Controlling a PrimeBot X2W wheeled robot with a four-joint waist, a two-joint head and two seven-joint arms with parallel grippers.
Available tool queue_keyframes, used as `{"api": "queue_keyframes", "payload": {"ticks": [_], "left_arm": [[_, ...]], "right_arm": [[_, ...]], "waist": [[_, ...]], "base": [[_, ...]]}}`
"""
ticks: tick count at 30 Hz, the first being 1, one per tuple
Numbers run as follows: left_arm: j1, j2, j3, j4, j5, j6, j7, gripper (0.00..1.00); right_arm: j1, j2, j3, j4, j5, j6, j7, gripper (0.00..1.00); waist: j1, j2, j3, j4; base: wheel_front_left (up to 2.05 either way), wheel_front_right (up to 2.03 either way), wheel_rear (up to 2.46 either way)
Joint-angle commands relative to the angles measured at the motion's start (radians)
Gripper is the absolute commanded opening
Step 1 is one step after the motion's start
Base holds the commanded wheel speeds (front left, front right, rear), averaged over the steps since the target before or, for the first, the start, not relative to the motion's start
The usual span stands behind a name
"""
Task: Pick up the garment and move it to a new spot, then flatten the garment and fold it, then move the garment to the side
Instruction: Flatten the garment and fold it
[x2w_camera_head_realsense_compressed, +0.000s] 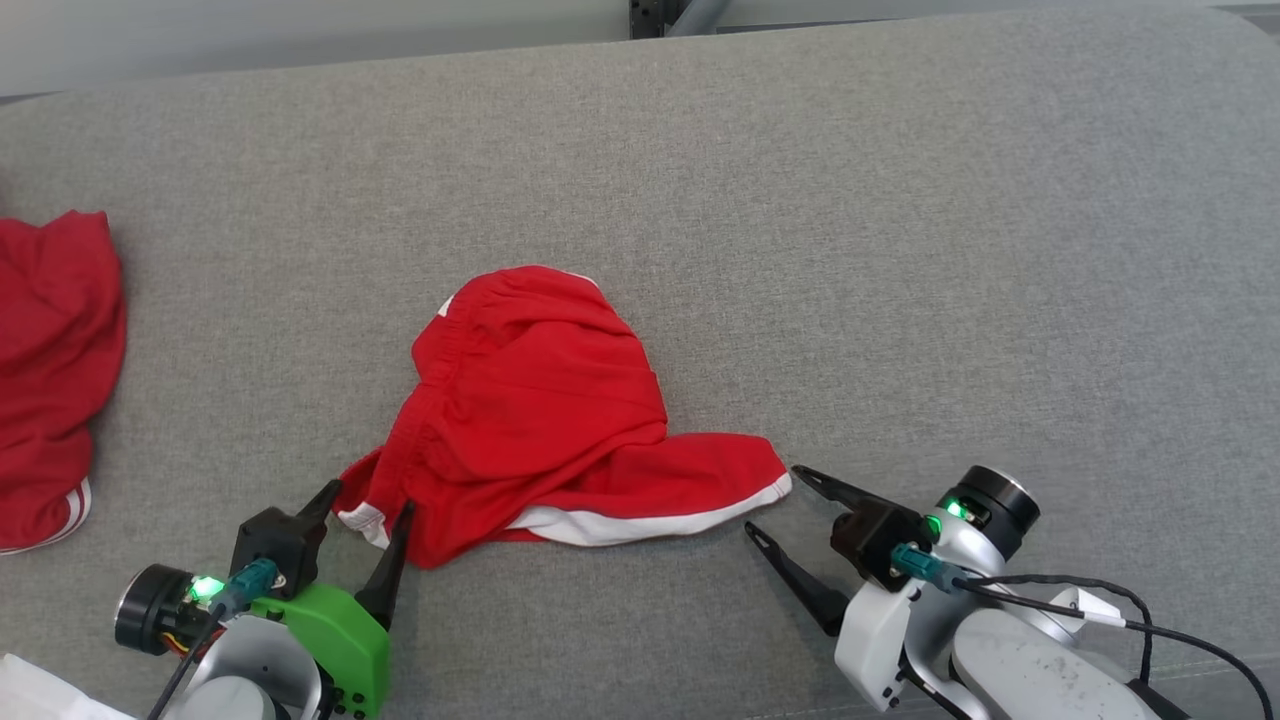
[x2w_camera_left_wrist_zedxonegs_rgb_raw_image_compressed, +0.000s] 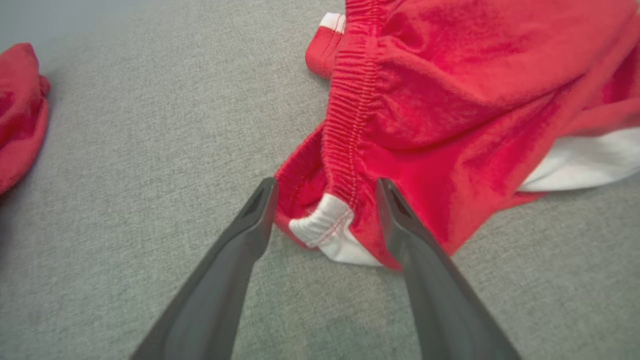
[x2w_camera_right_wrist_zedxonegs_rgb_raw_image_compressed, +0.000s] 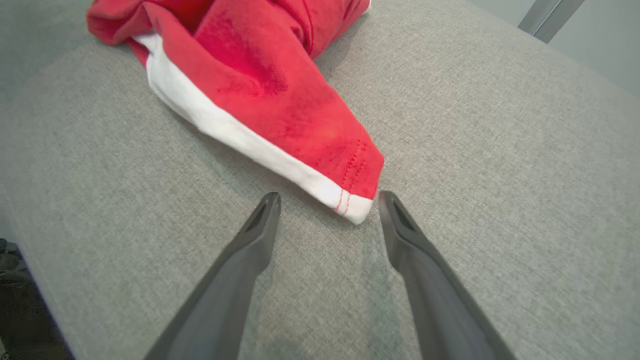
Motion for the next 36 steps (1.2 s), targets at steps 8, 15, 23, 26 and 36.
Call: {"api": "queue_keyframes", "payload": {"ticks": [8, 15, 23, 26, 36], "left_arm": [[-0.025, 0.021, -0.022, -0.009, -0.023, -0.003, 0.014, 1.00], [-0.012, 0.040, -0.061, -0.029, -0.047, -0.003, 0.044, 1.00], [0.009, 0.068, -0.078, -0.046, -0.082, -0.003, 0.079, 0.56], [0.013, 0.077, -0.076, -0.054, -0.090, -0.002, 0.085, 0.48], [0.036, 0.078, -0.088, -0.054, -0.128, 0.003, 0.109, 0.00]], "right_arm": [[-0.033, 0.012, 0.024, 0.046, 0.018, -0.001, -0.035, 1.00], [-0.045, 0.023, 0.033, 0.074, 0.024, -0.001, -0.056, 1.00], [-0.056, 0.035, 0.048, 0.094, 0.028, -0.001, -0.073, 1.00], [-0.059, 0.036, 0.054, 0.098, 0.030, -0.001, -0.080, 1.00], [-0.060, 0.047, 0.042, 0.112, 0.035, -0.001, -0.108, 0.00]], "waist": [[0.0000, 0.0053, 0.027, 0.016], [0.0000, 0.0053, 0.031, 0.020], [0.0000, 0.0053, 0.030, 0.015], [0.0000, 0.0053, 0.032, 0.012], [0.0000, 0.0053, 0.027, 0.005]], "base": [[0.00, 0.00, 0.00], [0.00, 0.00, 0.00], [0.00, 0.00, 0.00], [0.00, 0.00, 0.00], [0.00, 0.00, 0.00]]}}
